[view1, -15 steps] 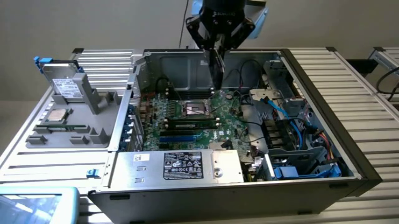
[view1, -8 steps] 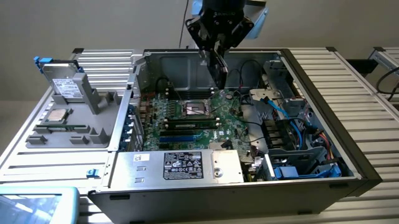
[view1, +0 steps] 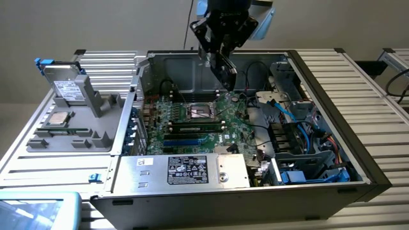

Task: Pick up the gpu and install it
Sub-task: 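Insert the gpu into the slot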

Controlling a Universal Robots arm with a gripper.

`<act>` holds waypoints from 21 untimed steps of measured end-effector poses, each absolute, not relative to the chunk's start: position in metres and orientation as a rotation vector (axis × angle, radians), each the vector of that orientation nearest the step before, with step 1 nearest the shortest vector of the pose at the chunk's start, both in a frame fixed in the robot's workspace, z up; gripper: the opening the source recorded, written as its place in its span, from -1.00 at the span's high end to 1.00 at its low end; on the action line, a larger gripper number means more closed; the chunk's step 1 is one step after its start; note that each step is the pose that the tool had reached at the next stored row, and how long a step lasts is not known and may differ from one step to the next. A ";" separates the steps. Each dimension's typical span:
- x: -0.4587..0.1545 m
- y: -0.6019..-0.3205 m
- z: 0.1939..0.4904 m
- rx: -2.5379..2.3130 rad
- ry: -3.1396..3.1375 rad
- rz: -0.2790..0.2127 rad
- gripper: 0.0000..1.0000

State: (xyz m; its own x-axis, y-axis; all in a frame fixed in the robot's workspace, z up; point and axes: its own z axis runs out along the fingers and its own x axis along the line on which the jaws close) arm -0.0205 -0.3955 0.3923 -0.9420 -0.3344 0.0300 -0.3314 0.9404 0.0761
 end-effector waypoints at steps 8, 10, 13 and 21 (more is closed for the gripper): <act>-0.020 -0.396 0.392 0.745 -3.001 -0.105 0.44; -0.020 -0.396 0.392 0.798 -2.986 -0.104 0.44; -0.020 -0.396 0.392 0.878 -2.960 -0.102 0.44; -0.020 -0.396 0.391 1.044 -2.874 -0.108 0.44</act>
